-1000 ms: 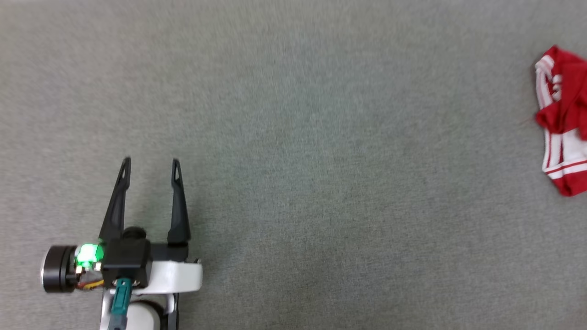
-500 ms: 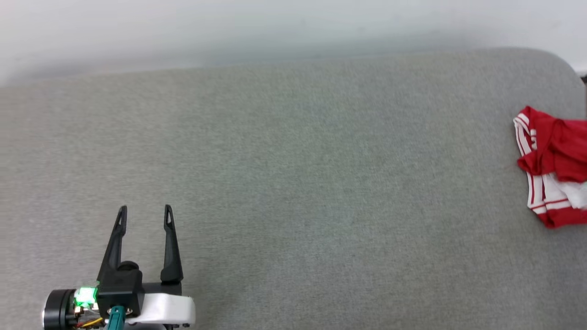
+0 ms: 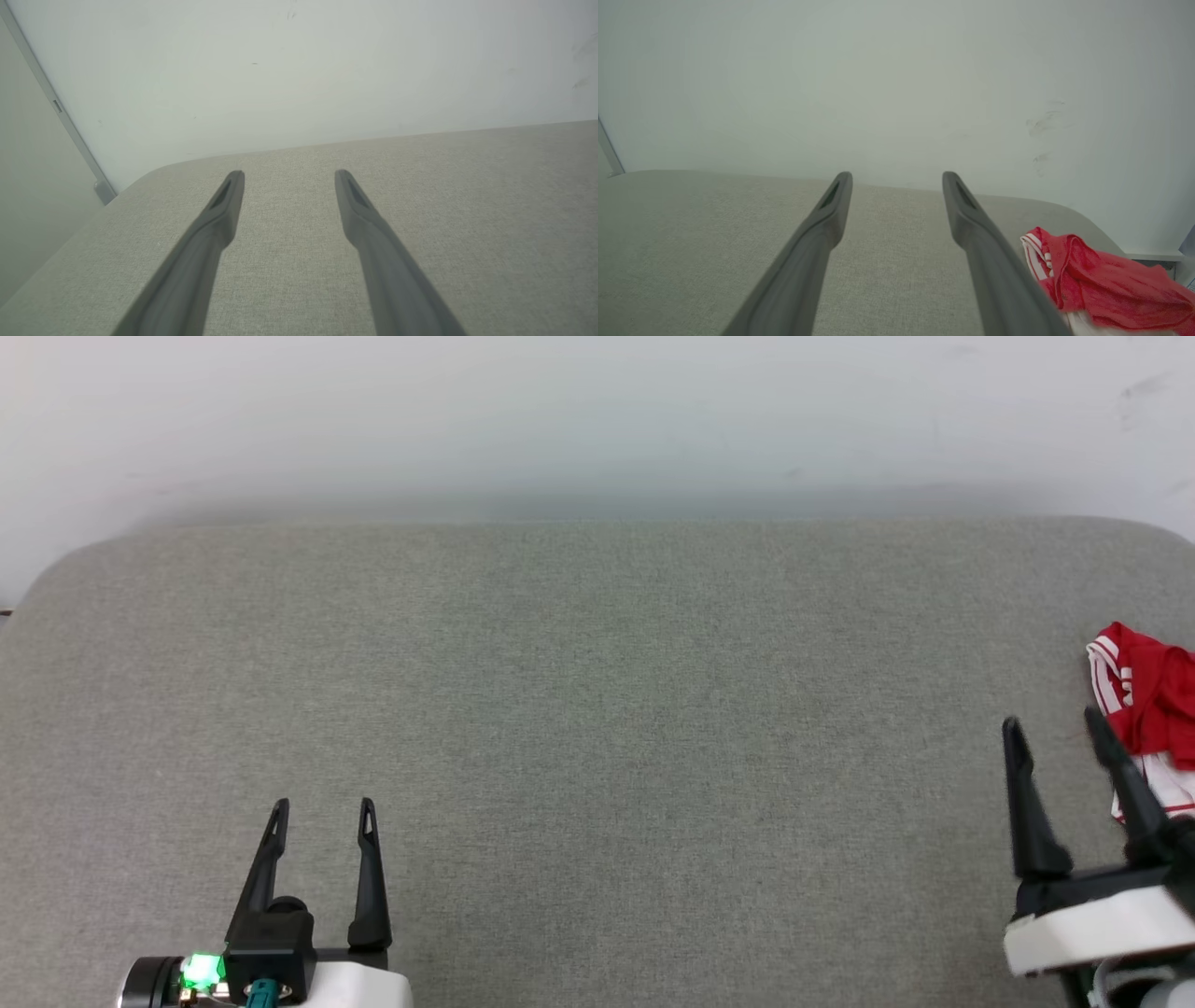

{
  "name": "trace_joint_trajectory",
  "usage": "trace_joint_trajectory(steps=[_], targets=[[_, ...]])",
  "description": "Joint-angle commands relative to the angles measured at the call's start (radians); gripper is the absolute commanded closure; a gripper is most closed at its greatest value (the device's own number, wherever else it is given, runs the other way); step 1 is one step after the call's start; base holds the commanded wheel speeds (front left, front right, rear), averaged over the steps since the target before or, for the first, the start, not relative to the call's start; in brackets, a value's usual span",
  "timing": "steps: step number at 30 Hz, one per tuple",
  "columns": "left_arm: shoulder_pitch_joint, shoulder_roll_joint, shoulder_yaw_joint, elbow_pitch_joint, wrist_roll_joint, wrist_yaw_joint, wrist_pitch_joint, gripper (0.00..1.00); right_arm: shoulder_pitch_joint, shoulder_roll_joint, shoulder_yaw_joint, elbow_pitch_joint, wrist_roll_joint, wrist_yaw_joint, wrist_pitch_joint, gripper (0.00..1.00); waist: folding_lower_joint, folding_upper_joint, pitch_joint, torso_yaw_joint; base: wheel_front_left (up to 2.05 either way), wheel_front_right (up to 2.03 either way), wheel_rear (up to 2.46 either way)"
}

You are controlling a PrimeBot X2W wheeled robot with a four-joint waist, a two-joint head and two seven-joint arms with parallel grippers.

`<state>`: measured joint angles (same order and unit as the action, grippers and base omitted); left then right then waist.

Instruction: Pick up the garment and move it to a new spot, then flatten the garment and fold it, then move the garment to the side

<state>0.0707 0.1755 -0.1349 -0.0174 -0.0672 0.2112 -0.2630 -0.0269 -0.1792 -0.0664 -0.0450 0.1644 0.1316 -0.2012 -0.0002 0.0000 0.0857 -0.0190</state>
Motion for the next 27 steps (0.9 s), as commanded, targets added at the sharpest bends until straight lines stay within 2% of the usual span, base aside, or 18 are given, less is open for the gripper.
trace_joint_trajectory(steps=[1,14,27], targets=[[0.009,-0.003,-0.003,0.007,0.004,-0.005,-0.002,0.0,0.027,0.015,0.007,0.01,0.002,-0.002,-0.005,0.0,0.0002,0.0,-0.01,0.008,0.0,0.0,0.0],[0.029,-0.015,-0.012,0.034,0.009,-0.036,-0.002,0.0,0.12,0.082,0.01,0.074,-0.006,-0.002,-0.044,0.0,0.0002,0.0,-0.053,0.025,0.0,0.0,0.0],[0.059,-0.028,-0.006,0.047,0.007,-0.055,-0.002,0.0,0.136,0.102,0.006,0.051,-0.053,-0.002,-0.059,0.0,0.0002,0.0,-0.077,0.027,0.0,0.0,0.0]])
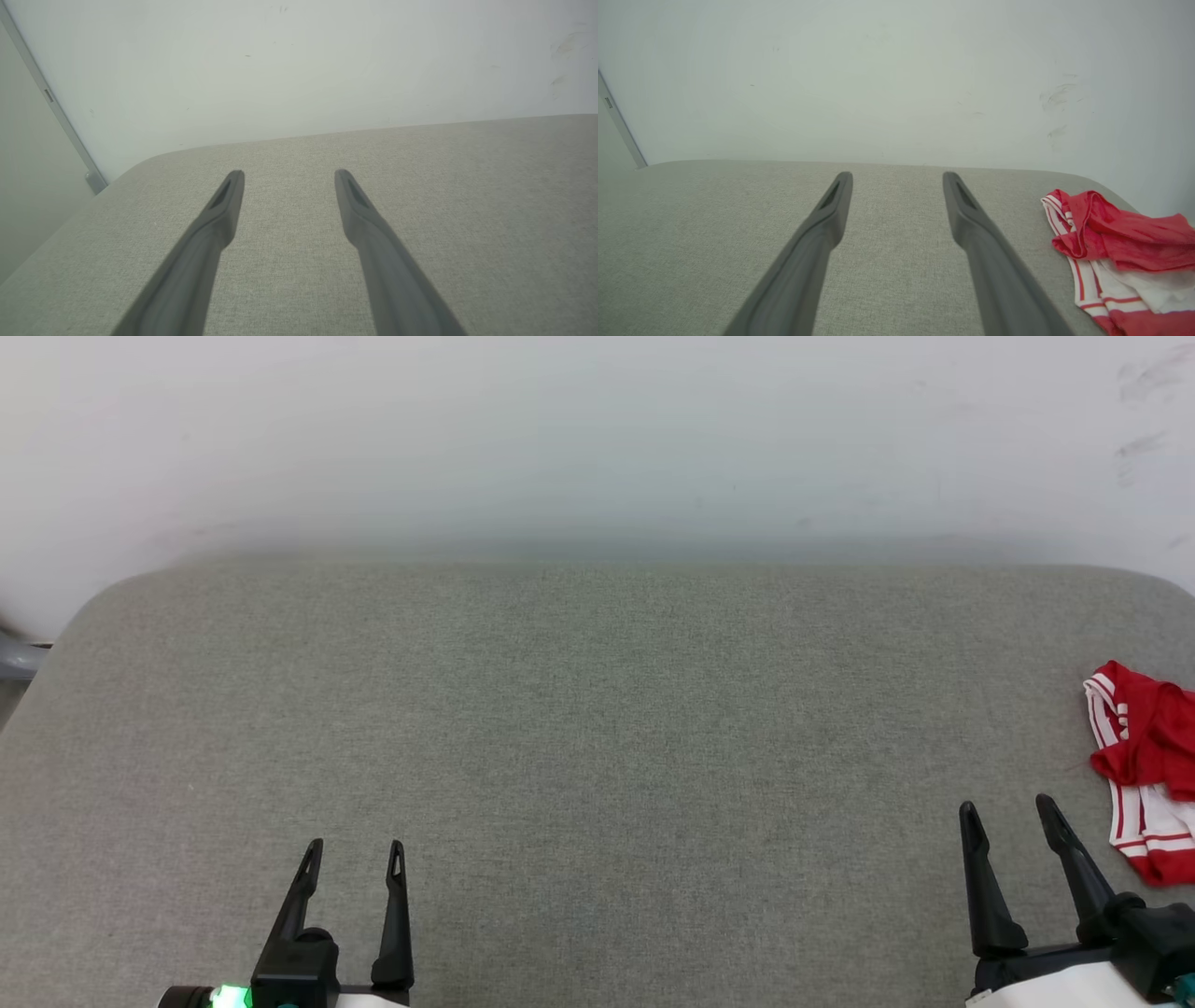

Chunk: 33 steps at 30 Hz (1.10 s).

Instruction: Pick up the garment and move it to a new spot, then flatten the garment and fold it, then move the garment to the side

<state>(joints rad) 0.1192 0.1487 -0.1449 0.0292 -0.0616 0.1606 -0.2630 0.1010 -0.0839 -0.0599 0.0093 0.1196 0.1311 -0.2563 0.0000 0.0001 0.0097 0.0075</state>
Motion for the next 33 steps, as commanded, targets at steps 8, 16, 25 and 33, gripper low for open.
trace_joint_trajectory(steps=[8,16,25,33], targets=[[0.014,-0.008,0.008,-0.002,0.004,-0.01,-0.002,0.0,0.016,0.011,0.001,-0.004,-0.012,-0.001,-0.006,0.0,0.0,-0.0001,-0.001,0.005,0.0,0.0,0.0],[0.007,-0.014,0.012,0.006,-0.004,-0.016,0.001,1.0,0.007,0.008,0.004,0.014,-0.004,0.0,-0.001,1.0,0.0002,-0.0001,0.001,0.006,0.0,0.0,0.0],[0.002,-0.017,0.022,0.036,-0.149,-0.036,0.028,1.0,-0.008,0.007,0.007,0.054,0.134,0.0,0.029,1.0,0.0001,-0.0001,0.001,0.005,0.0,0.0,0.0],[-0.024,-0.017,0.035,0.058,-0.297,-0.063,0.054,1.0,-0.03,0.005,0.006,0.073,0.274,0.0,0.058,1.0,0.0001,-0.0001,0.0,0.004,0.0,0.0,0.0]])
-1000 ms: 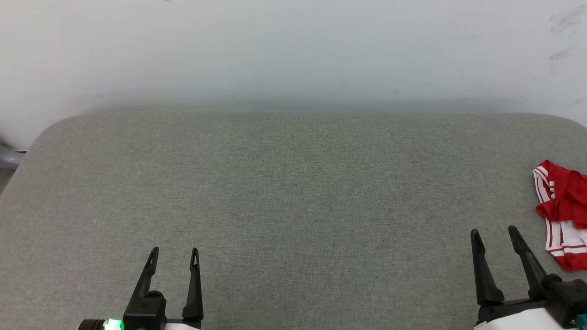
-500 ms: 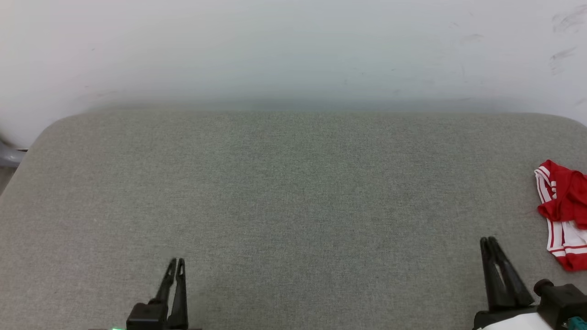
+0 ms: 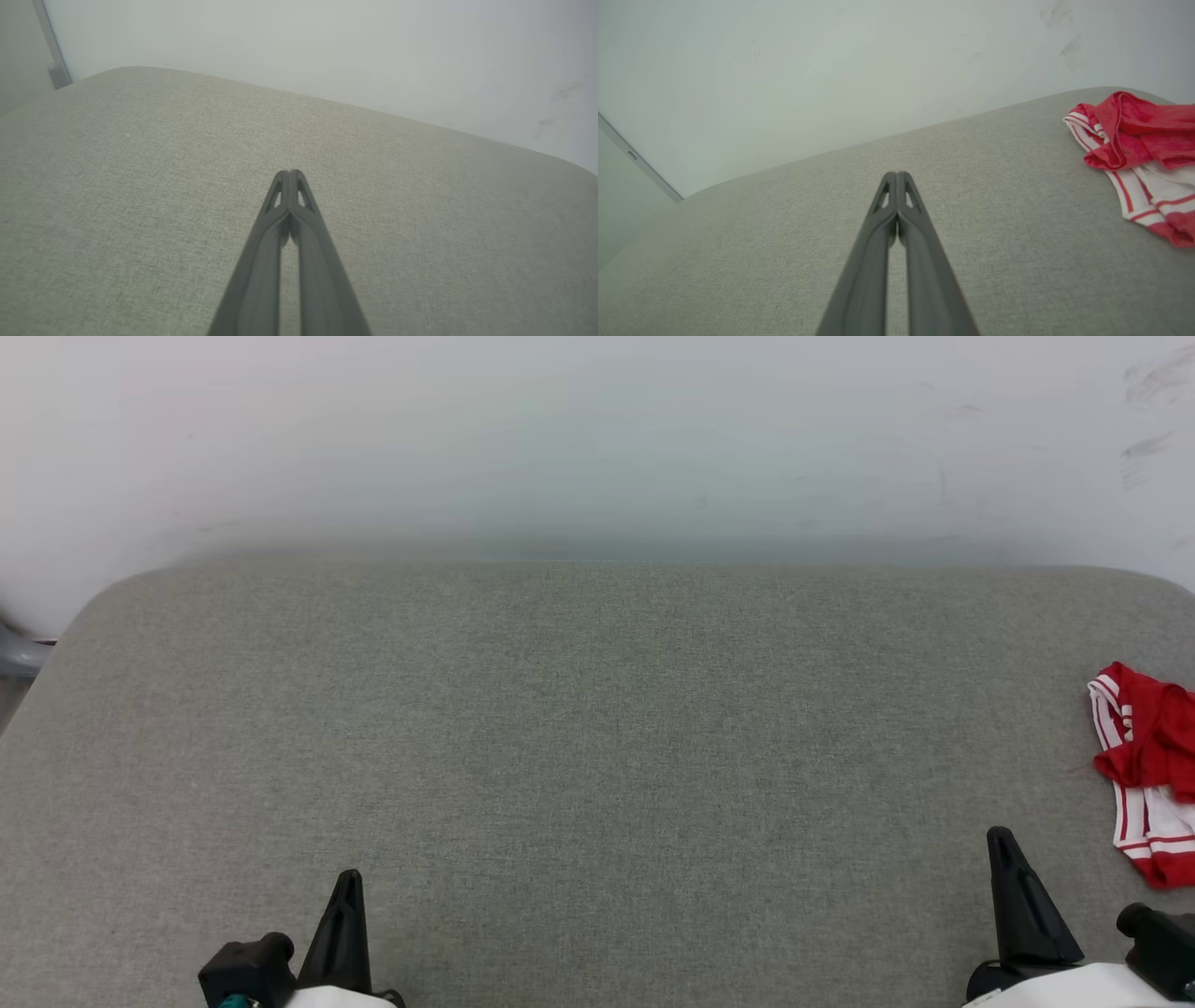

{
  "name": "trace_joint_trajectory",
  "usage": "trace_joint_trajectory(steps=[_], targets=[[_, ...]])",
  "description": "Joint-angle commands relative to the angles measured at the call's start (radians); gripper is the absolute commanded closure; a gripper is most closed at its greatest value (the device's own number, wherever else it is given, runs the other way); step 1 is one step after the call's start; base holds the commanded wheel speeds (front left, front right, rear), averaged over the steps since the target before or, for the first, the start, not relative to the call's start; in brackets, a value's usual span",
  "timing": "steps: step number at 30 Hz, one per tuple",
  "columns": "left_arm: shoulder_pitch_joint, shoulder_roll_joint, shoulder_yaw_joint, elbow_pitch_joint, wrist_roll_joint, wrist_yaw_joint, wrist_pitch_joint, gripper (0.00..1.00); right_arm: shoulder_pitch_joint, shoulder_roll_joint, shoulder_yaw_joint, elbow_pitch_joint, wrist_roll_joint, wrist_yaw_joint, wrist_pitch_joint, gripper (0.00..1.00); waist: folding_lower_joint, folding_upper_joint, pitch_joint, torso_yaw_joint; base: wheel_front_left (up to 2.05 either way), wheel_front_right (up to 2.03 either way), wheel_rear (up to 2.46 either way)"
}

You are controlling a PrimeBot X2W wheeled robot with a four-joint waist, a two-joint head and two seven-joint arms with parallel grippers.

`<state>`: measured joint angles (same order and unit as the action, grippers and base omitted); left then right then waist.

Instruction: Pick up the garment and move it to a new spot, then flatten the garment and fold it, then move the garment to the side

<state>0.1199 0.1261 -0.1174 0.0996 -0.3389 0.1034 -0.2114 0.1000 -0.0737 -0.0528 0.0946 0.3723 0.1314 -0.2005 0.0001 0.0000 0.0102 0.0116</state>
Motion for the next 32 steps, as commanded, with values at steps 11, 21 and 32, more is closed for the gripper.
trace_joint_trajectory(steps=[11,21,32], targets=[[-0.06,0.005,0.026,0.017,-0.227,-0.043,0.04,1.0,-0.059,-0.007,-0.002,0.012,0.216,0.0,0.044,1.0,0.0,0.0,-0.001,-0.001,0.0,0.0,0.0],[-0.086,0.002,0.045,0.036,-0.392,-0.072,0.072,1.0,-0.082,-0.007,-0.005,0.032,0.373,0.0,0.079,1.0,0.0,0.0,-0.001,-0.002,0.0,0.0,0.0],[-0.11,-0.003,0.065,0.052,-0.552,-0.1,0.106,1.0,-0.104,-0.006,-0.009,0.051,0.525,0.0,0.114,1.0,0.0,0.0,-0.002,-0.003,0.0,0.0,0.0]])
